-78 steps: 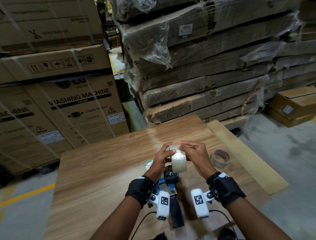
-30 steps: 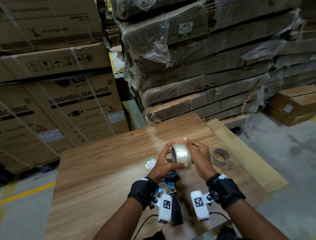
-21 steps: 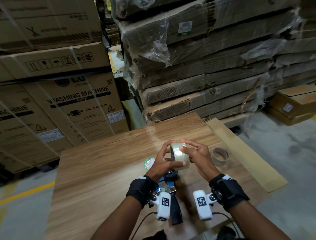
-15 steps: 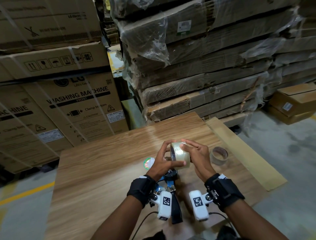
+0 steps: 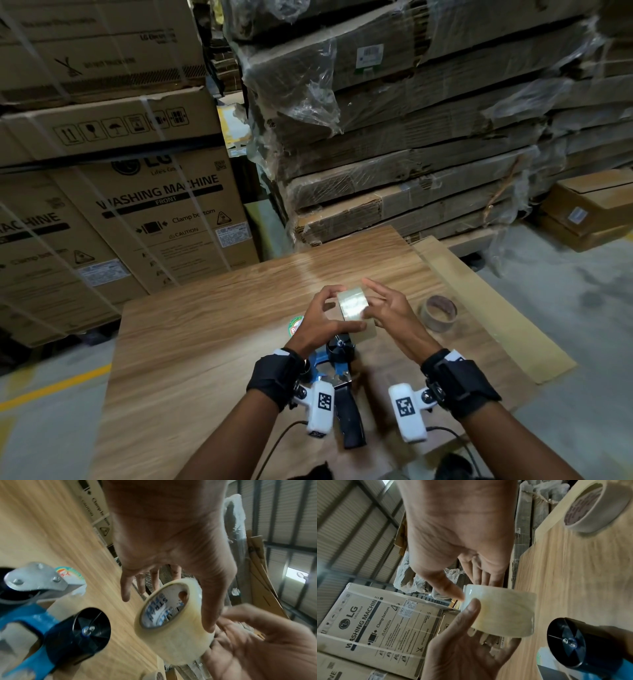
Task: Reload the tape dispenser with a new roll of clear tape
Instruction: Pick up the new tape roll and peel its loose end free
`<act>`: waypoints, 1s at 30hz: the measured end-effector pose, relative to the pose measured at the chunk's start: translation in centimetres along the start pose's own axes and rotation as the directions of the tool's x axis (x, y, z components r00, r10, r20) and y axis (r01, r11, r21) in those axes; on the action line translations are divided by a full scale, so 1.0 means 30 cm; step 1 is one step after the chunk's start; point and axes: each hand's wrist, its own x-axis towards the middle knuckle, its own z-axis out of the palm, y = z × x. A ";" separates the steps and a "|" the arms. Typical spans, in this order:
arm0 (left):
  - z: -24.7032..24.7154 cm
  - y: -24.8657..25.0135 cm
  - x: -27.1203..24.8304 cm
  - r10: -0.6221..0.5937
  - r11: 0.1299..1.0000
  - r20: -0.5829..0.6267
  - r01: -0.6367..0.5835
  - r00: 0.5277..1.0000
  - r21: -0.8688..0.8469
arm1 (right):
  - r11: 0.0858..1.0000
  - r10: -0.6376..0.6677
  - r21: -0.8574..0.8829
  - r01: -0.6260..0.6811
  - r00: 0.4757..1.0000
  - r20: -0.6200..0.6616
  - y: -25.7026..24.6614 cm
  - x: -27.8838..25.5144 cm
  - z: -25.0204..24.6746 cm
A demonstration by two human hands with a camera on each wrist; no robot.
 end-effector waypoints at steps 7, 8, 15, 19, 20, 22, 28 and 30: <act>-0.027 0.013 0.034 0.129 0.936 0.026 -0.130 0.991 0.326 | 0.984 0.055 -0.176 -0.032 0.991 0.124 0.023 0.034 -0.034; -0.025 0.014 0.040 0.147 0.918 0.021 -0.144 0.989 0.369 | 0.982 0.054 -0.188 -0.027 0.989 0.140 0.026 0.037 -0.035; -0.020 -0.031 0.053 0.154 0.823 0.040 -0.151 0.987 0.547 | 0.949 0.063 -0.316 -0.008 0.984 0.164 0.072 0.073 -0.053; -0.005 -0.044 0.042 0.142 0.795 0.033 -0.133 0.989 0.592 | 0.928 0.083 -0.373 -0.020 0.984 0.155 0.118 0.096 -0.051; 0.002 -0.040 0.037 0.140 0.798 0.029 -0.130 0.990 0.588 | 0.929 0.090 -0.370 -0.029 0.985 0.148 0.126 0.097 -0.049; 0.017 -0.035 0.026 0.157 0.801 0.022 -0.140 0.987 0.582 | 0.928 0.102 -0.370 -0.047 0.986 0.131 0.146 0.108 -0.045; 0.023 -0.065 0.020 0.191 0.837 0.020 -0.173 0.981 0.520 | 0.921 0.097 -0.390 -0.026 0.982 0.165 0.154 0.126 -0.043; 0.010 -0.063 0.026 0.182 0.851 0.035 -0.176 0.983 0.495 | 0.916 0.106 -0.401 -0.019 0.975 0.196 0.134 0.122 -0.044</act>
